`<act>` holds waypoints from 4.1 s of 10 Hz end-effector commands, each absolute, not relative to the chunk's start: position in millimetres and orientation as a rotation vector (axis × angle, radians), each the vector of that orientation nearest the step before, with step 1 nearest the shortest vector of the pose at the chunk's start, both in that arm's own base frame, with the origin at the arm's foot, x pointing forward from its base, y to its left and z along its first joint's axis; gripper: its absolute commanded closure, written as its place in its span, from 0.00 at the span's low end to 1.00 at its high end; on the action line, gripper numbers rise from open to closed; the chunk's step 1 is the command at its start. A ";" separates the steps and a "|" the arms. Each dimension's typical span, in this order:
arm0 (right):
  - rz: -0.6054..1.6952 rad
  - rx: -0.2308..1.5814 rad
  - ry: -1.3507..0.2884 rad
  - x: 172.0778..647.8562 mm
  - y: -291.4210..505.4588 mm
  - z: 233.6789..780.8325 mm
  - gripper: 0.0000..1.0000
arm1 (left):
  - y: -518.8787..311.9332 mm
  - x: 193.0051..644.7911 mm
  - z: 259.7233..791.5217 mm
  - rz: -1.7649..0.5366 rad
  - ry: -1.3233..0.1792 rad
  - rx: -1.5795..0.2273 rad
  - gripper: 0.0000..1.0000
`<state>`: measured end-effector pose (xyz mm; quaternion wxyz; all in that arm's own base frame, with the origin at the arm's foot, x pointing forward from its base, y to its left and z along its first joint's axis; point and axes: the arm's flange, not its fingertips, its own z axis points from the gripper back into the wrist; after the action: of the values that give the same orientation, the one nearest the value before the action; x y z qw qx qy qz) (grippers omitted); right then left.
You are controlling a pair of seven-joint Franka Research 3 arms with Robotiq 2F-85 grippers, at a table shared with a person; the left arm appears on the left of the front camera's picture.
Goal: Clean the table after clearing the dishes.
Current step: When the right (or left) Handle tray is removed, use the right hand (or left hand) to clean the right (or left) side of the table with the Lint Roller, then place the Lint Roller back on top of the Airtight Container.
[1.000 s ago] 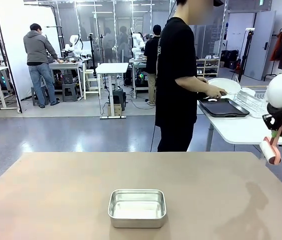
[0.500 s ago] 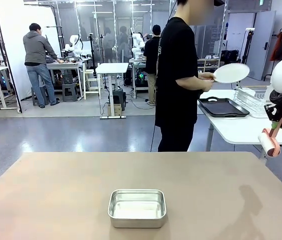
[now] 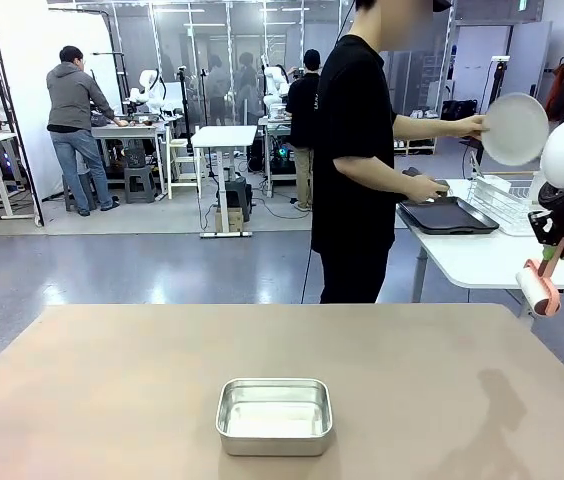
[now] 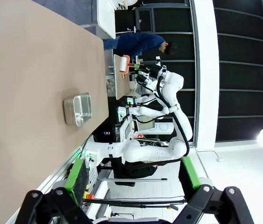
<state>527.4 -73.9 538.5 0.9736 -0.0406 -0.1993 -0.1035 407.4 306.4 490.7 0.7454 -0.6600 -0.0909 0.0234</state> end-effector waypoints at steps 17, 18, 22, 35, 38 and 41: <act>0.166 0.148 -0.453 510.2 -5.1 593.2 0.78 | 307.7 405.1 491.8 0.056 -0.203 -1.441 0.00; 0.290 0.187 -0.469 500.9 23.4 610.0 0.78 | 307.7 405.1 491.8 0.056 -0.203 -1.441 0.00; 0.839 0.253 -0.416 454.2 179.2 640.0 0.78 | 307.7 405.1 491.8 0.056 -0.203 -1.441 0.00; 1.505 0.069 -0.328 348.1 381.3 528.3 0.78 | 307.7 405.1 491.8 0.056 -0.203 -1.441 0.00; 1.505 0.069 -0.328 348.1 381.3 528.3 0.78 | 307.7 405.1 491.8 0.056 -0.203 -1.441 0.00; 1.515 0.098 -0.278 367.0 373.6 509.8 0.78 | 307.7 405.1 491.8 0.056 -0.203 -1.441 0.00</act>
<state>355.3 376.9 520.4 0.7127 0.0319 -0.1424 0.6862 407.5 306.4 490.5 0.7454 -0.6600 -0.0907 0.0235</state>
